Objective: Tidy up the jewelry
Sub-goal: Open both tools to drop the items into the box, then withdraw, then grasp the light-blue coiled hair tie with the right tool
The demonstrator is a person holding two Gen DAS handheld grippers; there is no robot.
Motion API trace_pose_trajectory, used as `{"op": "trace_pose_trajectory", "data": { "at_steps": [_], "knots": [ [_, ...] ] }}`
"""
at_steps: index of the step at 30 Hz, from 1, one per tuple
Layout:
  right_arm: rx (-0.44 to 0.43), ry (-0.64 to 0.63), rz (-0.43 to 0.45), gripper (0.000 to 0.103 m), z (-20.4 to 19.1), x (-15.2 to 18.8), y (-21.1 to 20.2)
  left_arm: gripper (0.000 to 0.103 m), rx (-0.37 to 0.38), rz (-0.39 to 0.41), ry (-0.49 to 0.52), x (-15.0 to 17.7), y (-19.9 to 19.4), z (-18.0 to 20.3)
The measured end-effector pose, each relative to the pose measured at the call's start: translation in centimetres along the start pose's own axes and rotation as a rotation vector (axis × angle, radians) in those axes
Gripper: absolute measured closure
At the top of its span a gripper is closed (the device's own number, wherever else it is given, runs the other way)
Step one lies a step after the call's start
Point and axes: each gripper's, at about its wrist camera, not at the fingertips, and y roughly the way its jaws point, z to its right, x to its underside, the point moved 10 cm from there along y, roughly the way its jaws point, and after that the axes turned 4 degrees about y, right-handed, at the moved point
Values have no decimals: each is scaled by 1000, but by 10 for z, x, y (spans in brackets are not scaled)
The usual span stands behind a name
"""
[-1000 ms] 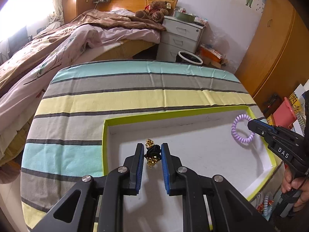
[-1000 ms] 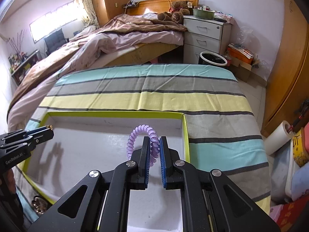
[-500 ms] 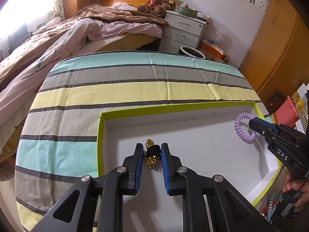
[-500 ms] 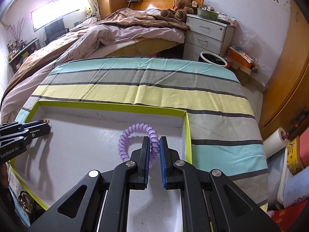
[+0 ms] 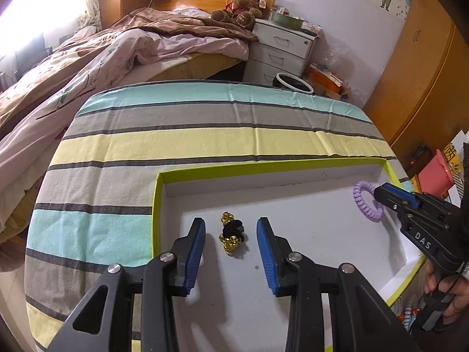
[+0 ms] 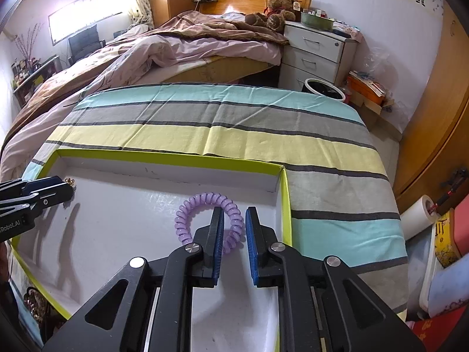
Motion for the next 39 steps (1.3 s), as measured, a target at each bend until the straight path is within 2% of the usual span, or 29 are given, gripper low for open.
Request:
{"op": "trace_pose_trajectory", "data": {
  "at_steps": [7, 9, 14, 17, 21, 28, 39],
  "knots": [
    [-23, 21, 38, 87, 1, 0, -20, 62, 18, 48, -2, 1, -25, 7],
    [-34, 31, 53, 87, 3, 3, -32, 60, -1, 76, 18, 2, -37, 10],
    [-78, 61, 102, 86, 6, 11, -65, 58, 25, 126, 7, 15, -70, 14],
    [-91, 69, 117, 85, 9, 21, -83, 53, 40, 146, -1, 26, -86, 14],
    [-91, 78, 128, 85, 15, 44, -103, 53, 35, 159, -3, 45, -103, 13],
    [-85, 99, 109, 85, 27, 80, -116, 52, 51, 170, -43, 76, -123, 6],
    [-125, 117, 39, 84, 29, 130, -110, 52, 70, 132, -67, 121, -125, 0]
  ]
}}
